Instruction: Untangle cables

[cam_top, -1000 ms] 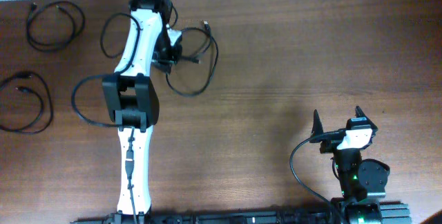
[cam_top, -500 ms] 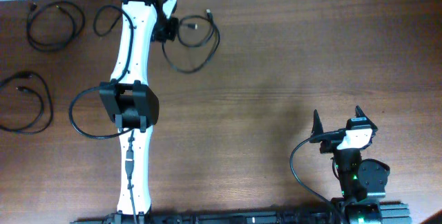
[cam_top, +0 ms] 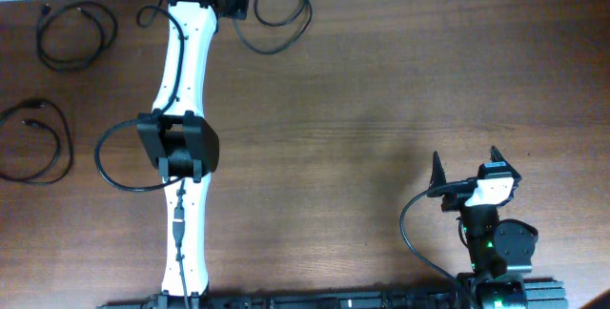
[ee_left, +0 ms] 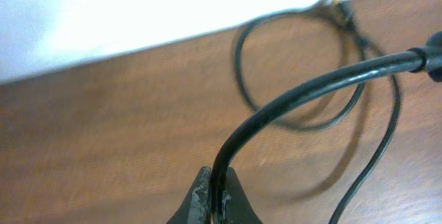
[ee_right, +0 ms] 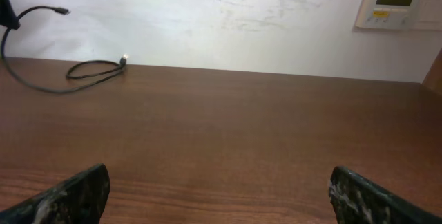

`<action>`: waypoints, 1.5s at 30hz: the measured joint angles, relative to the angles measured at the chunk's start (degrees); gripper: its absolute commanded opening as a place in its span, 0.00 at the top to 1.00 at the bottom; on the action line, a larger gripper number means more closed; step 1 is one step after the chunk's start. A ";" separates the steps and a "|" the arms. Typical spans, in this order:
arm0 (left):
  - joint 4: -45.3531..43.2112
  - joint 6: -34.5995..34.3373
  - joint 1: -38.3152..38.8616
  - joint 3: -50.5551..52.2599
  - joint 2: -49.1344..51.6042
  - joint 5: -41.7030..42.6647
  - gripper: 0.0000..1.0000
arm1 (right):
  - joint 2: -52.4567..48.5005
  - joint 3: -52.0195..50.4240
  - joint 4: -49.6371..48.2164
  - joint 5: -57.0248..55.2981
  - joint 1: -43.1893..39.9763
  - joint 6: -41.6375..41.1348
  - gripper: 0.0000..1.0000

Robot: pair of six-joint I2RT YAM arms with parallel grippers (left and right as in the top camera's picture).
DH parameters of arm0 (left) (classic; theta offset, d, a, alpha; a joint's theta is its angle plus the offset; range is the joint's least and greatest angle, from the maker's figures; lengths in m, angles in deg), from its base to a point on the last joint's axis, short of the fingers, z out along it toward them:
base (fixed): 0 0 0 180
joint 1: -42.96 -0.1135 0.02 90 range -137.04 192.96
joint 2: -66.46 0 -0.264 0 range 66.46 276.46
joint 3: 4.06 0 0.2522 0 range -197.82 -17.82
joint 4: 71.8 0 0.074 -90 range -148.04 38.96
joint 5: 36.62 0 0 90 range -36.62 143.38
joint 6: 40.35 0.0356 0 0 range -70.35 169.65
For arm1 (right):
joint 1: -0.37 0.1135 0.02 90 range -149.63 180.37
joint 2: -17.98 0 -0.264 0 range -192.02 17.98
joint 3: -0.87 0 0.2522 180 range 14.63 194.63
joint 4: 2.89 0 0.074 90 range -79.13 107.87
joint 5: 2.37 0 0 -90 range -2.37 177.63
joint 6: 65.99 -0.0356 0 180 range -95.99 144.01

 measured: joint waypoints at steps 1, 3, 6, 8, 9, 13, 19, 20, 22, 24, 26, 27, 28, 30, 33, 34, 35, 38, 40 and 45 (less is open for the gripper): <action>-1.44 0.00 0.00 0.00 0.00 1.03 1.00 | 0.00 0.00 0.00 0.00 0.00 0.02 0.02; -5.92 0.02 0.17 0.50 0.00 2.21 1.00 | 0.00 0.00 0.00 0.00 0.00 0.00 0.02; -11.28 0.28 0.70 1.49 0.00 3.10 1.00 | 0.00 0.00 0.00 0.00 0.00 0.04 0.02; -15.23 0.85 1.27 1.90 0.74 3.48 1.00 | 0.00 0.00 0.00 0.00 0.00 0.00 0.02; -16.79 0.90 1.44 1.99 1.29 3.65 1.00 | 0.00 0.00 0.00 0.00 0.00 0.02 0.02; -20.61 1.07 1.99 2.21 3.85 4.13 1.00 | 0.00 0.00 0.00 0.00 0.00 0.02 0.02; -22.97 1.33 2.10 2.60 7.96 4.28 0.81 | 0.00 0.00 0.00 0.00 0.00 -0.02 0.01; -23.21 1.51 2.08 2.62 8.48 4.31 0.77 | 0.00 0.00 0.00 0.00 0.00 0.00 0.02; -23.71 1.81 2.10 2.99 8.92 4.33 0.40 | 0.00 0.00 0.00 0.00 0.00 0.04 0.02; -24.20 1.97 2.10 3.06 9.05 4.44 0.01 | 0.00 0.00 0.00 0.00 0.00 0.02 0.02; -24.85 1.86 2.10 3.08 9.05 4.48 0.01 | 0.00 0.00 0.00 0.00 0.00 0.00 0.01; -25.00 1.79 2.10 3.08 9.05 4.50 0.01 | 0.00 0.00 0.00 0.00 0.00 -0.02 0.02; -24.96 1.57 2.10 3.08 9.05 4.50 0.01 | 0.00 0.00 0.00 0.00 0.00 0.04 0.02; -24.37 1.46 2.10 3.08 9.05 4.48 0.01 | 0.00 0.00 0.00 0.00 0.00 0.02 0.01; -21.70 1.46 2.08 3.08 9.05 4.50 0.01 | 0.00 0.00 0.00 0.00 0.00 0.00 0.02; -20.90 1.49 2.10 3.08 9.05 4.48 0.01 | 0.00 0.00 0.00 0.00 0.00 0.02 0.02; -19.39 1.49 2.10 3.08 9.05 4.48 0.01 | 0.00 0.00 0.00 0.00 0.00 0.04 0.02; -14.53 0.59 2.08 3.08 9.05 4.48 0.01 | 0.00 0.00 0.00 0.00 0.00 0.04 0.02; -11.02 -1.29 2.10 3.10 9.05 4.46 0.01 | 0.00 0.00 0.00 0.00 0.00 0.00 0.02; -6.93 -7.13 2.10 3.30 9.05 4.48 0.01 | 0.00 0.00 0.00 0.00 0.00 0.02 0.02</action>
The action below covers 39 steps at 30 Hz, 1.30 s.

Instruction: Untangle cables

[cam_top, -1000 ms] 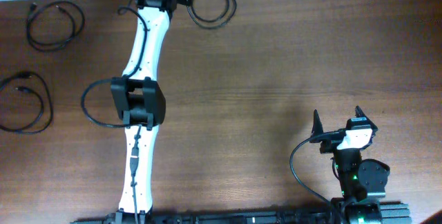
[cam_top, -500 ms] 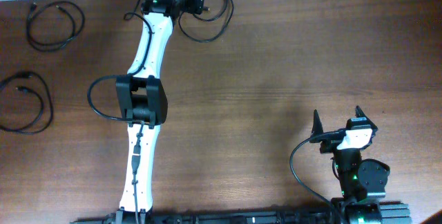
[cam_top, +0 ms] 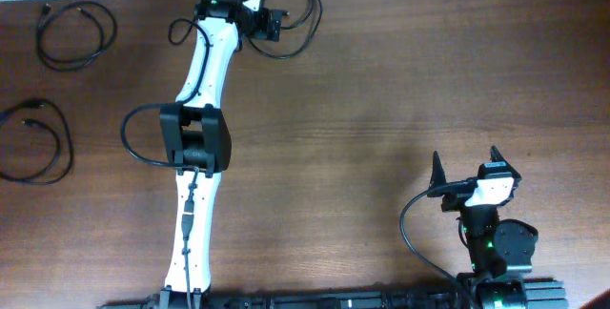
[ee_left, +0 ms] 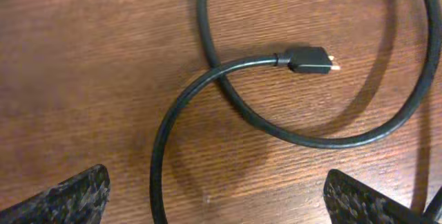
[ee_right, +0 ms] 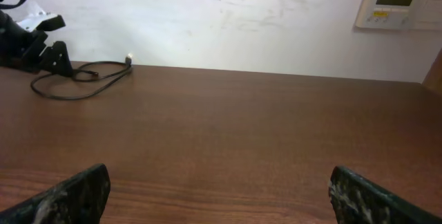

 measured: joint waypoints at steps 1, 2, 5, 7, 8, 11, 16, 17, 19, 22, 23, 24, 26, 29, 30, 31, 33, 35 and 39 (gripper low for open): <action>-0.09 -1.22 0.00 0.11 0.00 -0.02 0.01 | 0.00 0.00 0.00 0.00 0.00 0.00 0.02; -0.33 -2.86 0.00 0.50 0.00 -0.02 0.01 | 0.00 0.00 0.00 0.00 0.00 -0.02 0.02; -1.11 -6.78 0.00 1.77 0.00 0.00 0.01 | 0.00 0.00 0.00 0.00 0.00 0.02 0.02; -2.29 -10.10 0.00 1.99 0.07 -0.04 0.01 | 0.00 0.00 0.00 0.00 0.00 0.00 0.02; -2.95 -12.63 0.00 1.99 0.17 -0.04 0.01 | 0.00 0.00 0.00 0.00 0.00 0.00 0.01; -4.85 -19.39 0.00 1.99 0.37 -0.02 0.01 | 0.00 0.00 0.00 0.00 0.00 0.00 0.02; -6.45 -24.35 0.13 1.99 0.59 -1.16 0.03 | 0.00 0.00 0.00 0.00 0.00 0.00 0.02; -6.36 -24.76 0.33 1.99 0.59 -2.27 0.02 | 0.00 0.00 0.00 0.00 0.00 0.00 0.02; -6.29 -25.05 1.20 1.99 0.74 -5.68 0.01 | 0.00 0.00 0.00 0.00 0.00 -0.02 0.02; -6.05 -23.71 3.91 1.99 1.18 -13.40 0.01 | 0.00 0.00 0.00 0.00 0.00 0.00 0.02; -5.88 -23.34 4.72 1.99 1.42 -15.34 0.02 | 0.00 0.00 0.00 0.00 0.00 0.02 0.02; -5.79 -23.12 5.25 1.99 1.57 -16.87 0.02 | 0.00 0.00 0.00 0.00 0.00 -0.02 0.02; -5.60 -22.88 6.34 1.99 1.97 -20.20 0.08 | 0.00 0.00 0.00 0.00 0.00 0.02 0.02; -4.81 -23.58 7.06 1.73 2.34 -21.79 0.29 | 0.00 0.00 0.00 0.00 0.00 0.00 0.02; -4.31 -23.74 7.08 1.42 2.51 -21.94 0.38 | 0.00 0.00 0.00 0.00 0.00 0.02 0.02; -3.89 -23.82 7.06 1.09 2.64 -21.99 0.45 | 0.00 0.00 0.00 0.00 0.00 0.00 0.02; -3.39 -24.39 7.04 0.87 2.71 -22.10 0.58 | 0.00 0.00 0.00 0.00 0.00 0.00 0.02; -3.23 -24.39 7.06 0.76 2.73 -22.21 0.73 | 0.00 0.00 0.00 0.00 0.00 0.02 0.02; -3.34 -24.41 7.06 0.74 2.73 -22.36 0.91 | 0.00 0.00 0.00 0.00 0.00 0.00 0.02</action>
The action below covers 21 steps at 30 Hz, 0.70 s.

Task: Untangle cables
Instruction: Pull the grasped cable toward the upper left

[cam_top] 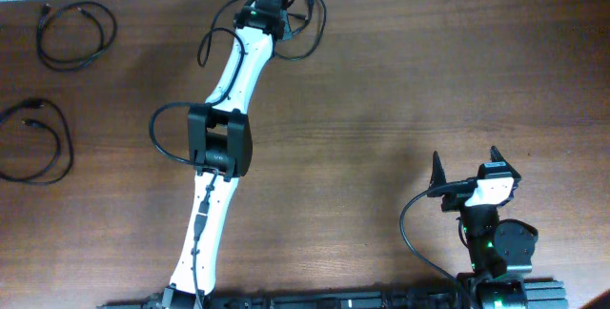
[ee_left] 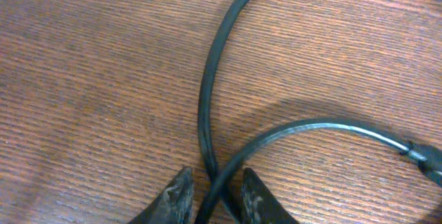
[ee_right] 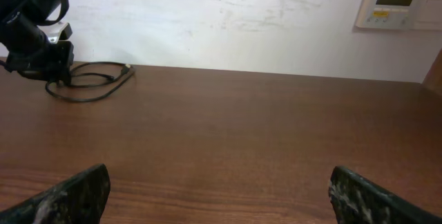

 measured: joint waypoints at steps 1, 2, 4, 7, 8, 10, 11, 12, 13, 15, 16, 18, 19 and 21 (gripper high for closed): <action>-0.07 -0.09 0.00 0.00 0.02 -0.02 0.97 | 0.00 0.00 0.00 0.00 0.00 0.00 0.02; -0.17 0.22 0.00 -0.09 0.09 -0.07 1.00 | 0.00 0.00 0.00 0.00 0.00 0.00 0.02; -0.15 0.02 -0.04 -0.42 0.13 -0.24 1.00 | 0.00 0.00 0.00 0.00 0.00 -0.02 0.02; 0.50 0.20 -0.22 -2.29 1.01 -0.22 1.00 | 0.00 0.00 0.00 0.00 0.00 0.02 0.01; 0.83 0.20 -0.28 -2.89 1.20 -0.20 1.00 | 0.00 0.00 0.00 0.00 0.00 0.00 0.02; 2.27 0.20 -0.50 -4.35 1.79 -0.15 1.00 | 0.00 0.00 0.00 0.00 0.00 0.00 0.02; 3.56 0.20 -0.74 -5.49 2.10 0.00 1.00 | 0.00 0.00 0.00 0.00 0.00 0.00 0.02; 4.70 0.20 -1.03 -6.25 2.36 0.00 1.00 | 0.00 0.00 0.00 0.00 0.00 -0.04 0.02; 6.34 0.20 -1.49 -7.76 2.86 -0.02 1.00 | 0.00 0.00 0.00 0.00 0.00 0.00 0.02; 8.92 0.20 -2.45 -10.19 3.65 -0.61 1.00 | 0.00 0.00 0.00 0.00 0.00 0.00 0.02; 10.32 0.20 -3.08 -11.98 4.22 -1.07 1.00 | 0.00 0.00 0.00 0.00 0.00 0.00 0.02; 12.94 0.22 -4.55 -16.31 5.31 -2.05 1.00 | 0.00 0.00 0.00 0.00 0.00 -0.02 0.02; 14.14 0.20 -5.29 -18.45 5.49 -2.40 1.00 | 0.00 0.00 0.00 0.00 0.00 -0.04 0.02; 15.93 0.22 -6.84 -23.15 5.51 -3.04 1.00 | 0.00 0.00 0.00 0.00 0.00 0.02 0.02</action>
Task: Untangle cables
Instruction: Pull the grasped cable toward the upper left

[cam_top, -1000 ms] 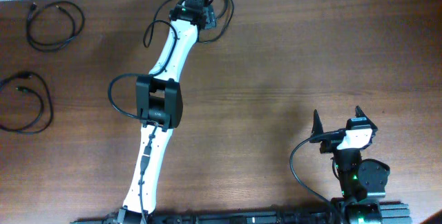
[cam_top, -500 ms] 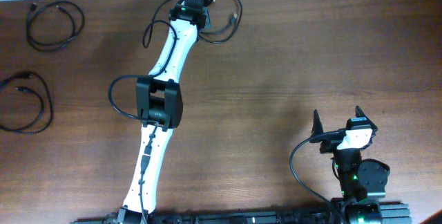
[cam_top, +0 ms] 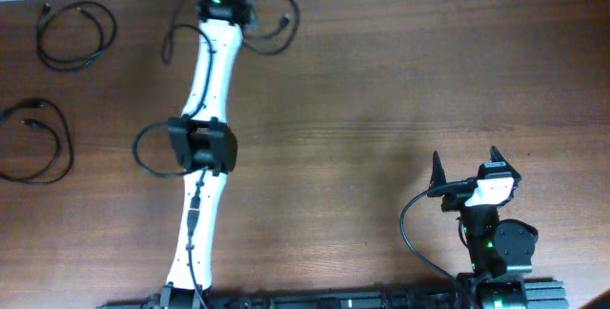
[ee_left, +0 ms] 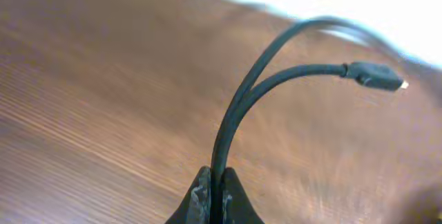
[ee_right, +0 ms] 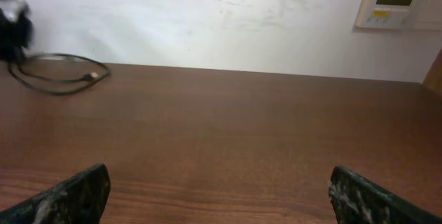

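Observation:
A black cable [ee_left: 238, 106] rises from between the fingers of my left gripper [ee_left: 214, 186], which is shut on it above the table. Its plug end [ee_left: 373, 79] sticks out to the right in the air. In the overhead view the left arm reaches to the table's far edge, and the cable's loop [cam_top: 292, 23] lies just right of the wrist. The right wrist view shows that loop [ee_right: 59, 79] far off at the left. My right gripper [cam_top: 474, 171] stands open at the near right, nothing between its fingers [ee_right: 76, 193].
Two more coiled black cables lie at the table's left: one in the far left corner [cam_top: 76, 32], one lower at the left edge [cam_top: 38, 142]. A white wall with a thermostat panel [ee_right: 400, 1] stands behind the table's far edge.
My left gripper was low over the cable's crossing on the table, fingers almost shut round it. Now it is shut on the cable, raised, and further left along the far edge, and the loop has shifted left.
At first my left gripper was shut on the cable, holding it up near the far edge. Then it was open above the cable lying on the table, further right. Then it was down round a crossing, and now it holds the cable raised. The right arm stayed still.

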`<action>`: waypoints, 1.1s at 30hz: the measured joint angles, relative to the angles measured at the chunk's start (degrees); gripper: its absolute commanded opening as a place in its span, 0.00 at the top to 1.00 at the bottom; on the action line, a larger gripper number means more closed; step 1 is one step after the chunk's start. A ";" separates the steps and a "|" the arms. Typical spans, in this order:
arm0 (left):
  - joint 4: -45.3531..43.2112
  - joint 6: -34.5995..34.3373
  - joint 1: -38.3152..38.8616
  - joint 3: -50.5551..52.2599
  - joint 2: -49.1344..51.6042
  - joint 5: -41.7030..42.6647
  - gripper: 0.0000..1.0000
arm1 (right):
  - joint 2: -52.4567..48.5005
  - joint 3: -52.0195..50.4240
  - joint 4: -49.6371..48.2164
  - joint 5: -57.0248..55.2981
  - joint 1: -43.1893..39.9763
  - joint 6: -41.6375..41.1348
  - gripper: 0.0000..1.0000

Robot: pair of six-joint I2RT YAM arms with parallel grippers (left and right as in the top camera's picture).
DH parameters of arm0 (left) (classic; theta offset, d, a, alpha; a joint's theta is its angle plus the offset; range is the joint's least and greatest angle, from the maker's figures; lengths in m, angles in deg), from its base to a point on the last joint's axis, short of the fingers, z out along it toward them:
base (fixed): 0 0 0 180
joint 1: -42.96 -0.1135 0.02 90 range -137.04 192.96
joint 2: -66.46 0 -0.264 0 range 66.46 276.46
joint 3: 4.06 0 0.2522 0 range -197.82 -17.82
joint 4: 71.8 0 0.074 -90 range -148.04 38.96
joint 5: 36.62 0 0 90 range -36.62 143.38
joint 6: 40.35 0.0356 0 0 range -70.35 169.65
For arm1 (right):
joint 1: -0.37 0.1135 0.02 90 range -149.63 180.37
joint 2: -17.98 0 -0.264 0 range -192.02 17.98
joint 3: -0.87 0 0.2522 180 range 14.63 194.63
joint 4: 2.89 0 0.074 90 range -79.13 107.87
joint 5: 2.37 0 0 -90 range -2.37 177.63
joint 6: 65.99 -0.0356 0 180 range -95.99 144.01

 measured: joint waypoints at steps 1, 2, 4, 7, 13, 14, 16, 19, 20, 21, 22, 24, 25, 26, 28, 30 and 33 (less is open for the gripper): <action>0.22 0.00 -0.63 -1.14 -0.46 -0.26 1.00 | 0.00 0.00 0.00 0.00 0.00 -0.04 0.02; 0.66 0.00 -1.31 -1.51 -1.20 -0.44 1.00 | 0.00 0.00 0.00 0.00 0.00 -0.02 0.02; 1.33 0.00 -2.69 -1.57 -2.91 -0.50 1.00 | 0.00 0.00 0.00 0.00 0.00 -0.02 0.02; 1.44 0.00 -4.66 -1.57 -5.49 -0.68 1.00 | 0.00 0.00 0.00 0.00 0.00 -0.02 0.02; 5.20 -0.83 -10.86 -1.68 -9.73 -0.81 1.00 | 0.00 0.00 0.00 0.00 0.00 -0.04 0.02; 6.43 -1.18 -12.46 -1.68 -9.92 -0.74 1.00 | 0.00 0.00 0.00 0.00 0.00 -0.02 0.02; 8.70 -1.66 -14.82 -1.68 -9.94 -0.13 1.00 | 0.00 0.00 0.00 0.00 0.00 0.00 0.02; 11.43 -2.05 -18.14 -1.66 -9.94 1.20 1.00 | 0.00 0.00 0.00 0.00 0.00 0.00 0.01; 12.07 -2.25 -19.52 -1.66 -9.94 1.66 1.00 | 0.00 0.00 0.00 0.00 0.00 -0.04 0.02; 12.76 -2.29 -20.11 -1.66 -9.94 1.92 1.00 | 0.00 0.00 0.00 0.00 0.00 0.00 0.02; 13.57 -2.40 -20.55 -1.53 -9.94 2.19 1.00 | 0.00 0.00 0.00 0.00 0.00 -0.02 0.02; 14.29 -2.45 -21.16 -1.11 -9.94 2.38 1.00 | 0.00 0.00 0.00 0.00 0.00 -0.04 0.01; 14.29 -2.45 -21.55 -0.52 -9.94 2.51 1.00 | 0.00 0.00 0.00 0.00 0.00 -0.04 0.02; 14.29 -2.45 -21.73 -0.09 -9.94 2.67 1.00 | 0.00 0.00 0.00 0.00 0.00 -0.04 0.02; 13.99 -2.45 -22.21 1.22 -9.94 2.75 1.00 | 0.00 0.00 0.00 0.00 0.00 -0.02 0.02; 11.96 -2.43 -22.64 2.08 -9.94 3.02 1.00 | 0.00 0.00 0.00 0.00 0.00 -0.02 0.02; 5.97 -2.36 -23.15 2.54 -9.94 5.49 1.00 | 0.00 0.00 0.00 0.00 0.00 -0.02 0.02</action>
